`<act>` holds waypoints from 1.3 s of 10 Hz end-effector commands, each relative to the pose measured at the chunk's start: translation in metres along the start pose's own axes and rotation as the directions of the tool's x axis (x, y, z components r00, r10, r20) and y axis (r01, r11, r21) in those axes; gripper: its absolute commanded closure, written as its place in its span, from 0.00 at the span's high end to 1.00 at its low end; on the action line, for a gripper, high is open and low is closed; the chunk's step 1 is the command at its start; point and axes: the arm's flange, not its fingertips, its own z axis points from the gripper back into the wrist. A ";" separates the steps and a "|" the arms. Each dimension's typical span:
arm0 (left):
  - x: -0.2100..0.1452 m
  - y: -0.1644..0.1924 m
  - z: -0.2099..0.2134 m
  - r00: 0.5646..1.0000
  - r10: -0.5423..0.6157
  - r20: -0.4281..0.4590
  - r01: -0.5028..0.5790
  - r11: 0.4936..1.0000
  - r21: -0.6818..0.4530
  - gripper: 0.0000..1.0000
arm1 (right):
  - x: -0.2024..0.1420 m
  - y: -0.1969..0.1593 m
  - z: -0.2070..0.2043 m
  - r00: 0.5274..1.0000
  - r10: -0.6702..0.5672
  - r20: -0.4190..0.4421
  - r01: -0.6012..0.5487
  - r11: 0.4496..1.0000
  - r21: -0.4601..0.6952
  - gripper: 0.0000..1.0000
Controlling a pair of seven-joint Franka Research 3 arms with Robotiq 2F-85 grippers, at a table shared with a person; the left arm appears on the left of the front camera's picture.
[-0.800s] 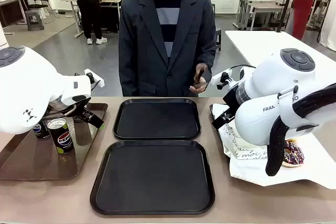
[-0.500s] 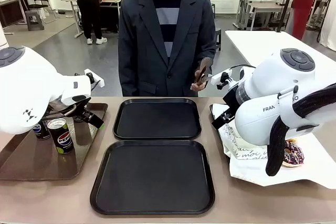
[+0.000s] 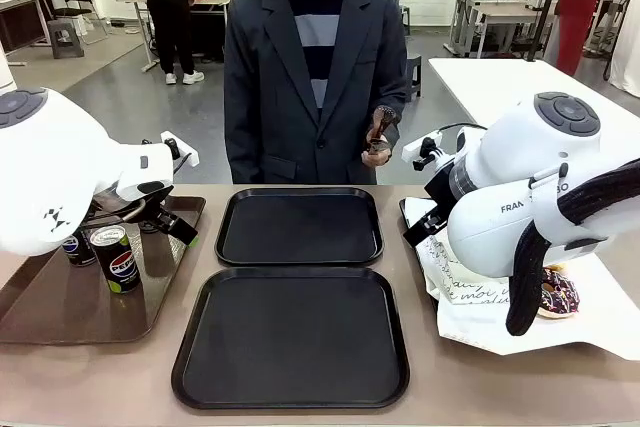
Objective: Set up donuts and drinks on trays.
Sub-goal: Pick up one Pepsi coke and place it on the Flat Tray.
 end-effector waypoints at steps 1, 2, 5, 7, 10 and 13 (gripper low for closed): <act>0.000 0.000 0.000 1.000 0.000 0.000 0.000 1.000 0.000 1.00 | 0.000 0.000 0.000 1.000 0.000 0.000 0.000 1.000 0.000 1.00; 0.000 0.000 0.000 1.000 0.000 0.000 0.000 1.000 0.000 1.00 | 0.000 0.000 0.000 1.000 0.000 0.000 0.000 1.000 0.000 1.00; 0.000 0.000 0.000 1.000 0.000 0.000 0.000 1.000 0.000 1.00 | 0.000 0.000 0.000 1.000 0.000 0.000 0.000 1.000 0.000 1.00; -0.024 -0.041 0.092 0.994 -0.109 0.012 0.109 0.994 -0.008 1.00 | -0.028 0.023 0.082 0.998 0.051 -0.037 -0.056 0.988 -0.146 1.00; -0.096 -0.066 0.151 0.974 -0.144 -0.173 0.127 0.986 -0.108 1.00 | -0.125 0.040 0.144 0.960 0.050 -0.276 -0.088 0.988 -0.128 1.00; -0.007 -0.061 0.156 0.974 -0.144 -0.173 0.129 0.987 -0.093 1.00 | -0.016 0.010 0.144 0.961 0.048 -0.272 -0.090 0.985 -0.146 1.00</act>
